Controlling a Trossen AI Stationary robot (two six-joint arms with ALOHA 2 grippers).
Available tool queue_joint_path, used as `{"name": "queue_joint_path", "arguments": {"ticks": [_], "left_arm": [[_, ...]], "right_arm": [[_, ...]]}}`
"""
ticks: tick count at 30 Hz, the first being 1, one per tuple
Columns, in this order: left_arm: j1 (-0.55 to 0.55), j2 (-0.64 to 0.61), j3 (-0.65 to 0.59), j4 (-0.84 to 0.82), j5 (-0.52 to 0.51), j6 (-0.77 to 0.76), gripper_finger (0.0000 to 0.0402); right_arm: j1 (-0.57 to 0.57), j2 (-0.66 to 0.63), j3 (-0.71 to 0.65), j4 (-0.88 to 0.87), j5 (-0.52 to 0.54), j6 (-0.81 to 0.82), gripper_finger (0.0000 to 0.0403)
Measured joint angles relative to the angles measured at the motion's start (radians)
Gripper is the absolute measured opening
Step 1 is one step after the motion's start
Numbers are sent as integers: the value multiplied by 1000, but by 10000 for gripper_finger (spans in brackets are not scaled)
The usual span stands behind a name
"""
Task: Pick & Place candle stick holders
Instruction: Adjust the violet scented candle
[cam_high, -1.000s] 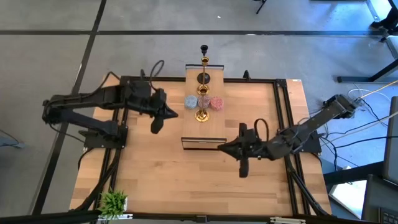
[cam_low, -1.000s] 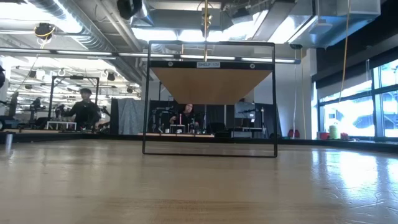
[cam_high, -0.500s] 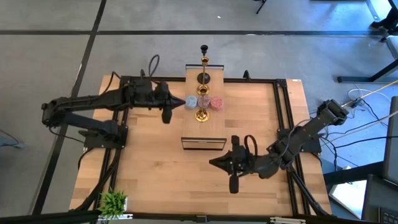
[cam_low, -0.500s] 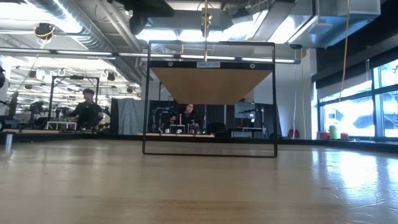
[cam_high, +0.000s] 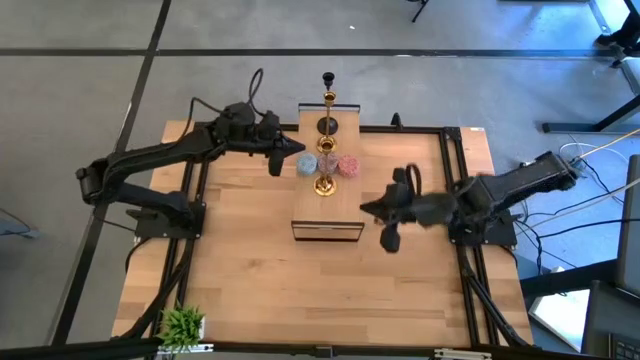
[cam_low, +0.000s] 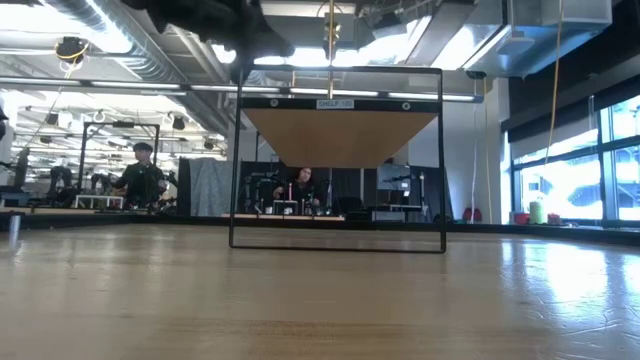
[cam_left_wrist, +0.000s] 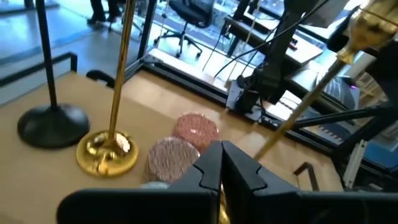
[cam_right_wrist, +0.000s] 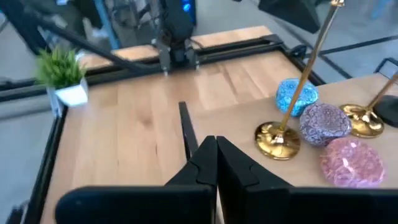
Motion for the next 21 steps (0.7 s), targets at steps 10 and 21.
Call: {"name": "queue_joint_path", "arguments": {"ticks": [10, 21], "left_arm": [[113, 155, 62, 89, 203, 45, 1], [195, 306, 226, -142, 266, 328, 1]], "right_arm": [[-338, -29, 0, -39, -352, -192, 0], [-642, -21, 0, -28, -580, -329, 0]]}}
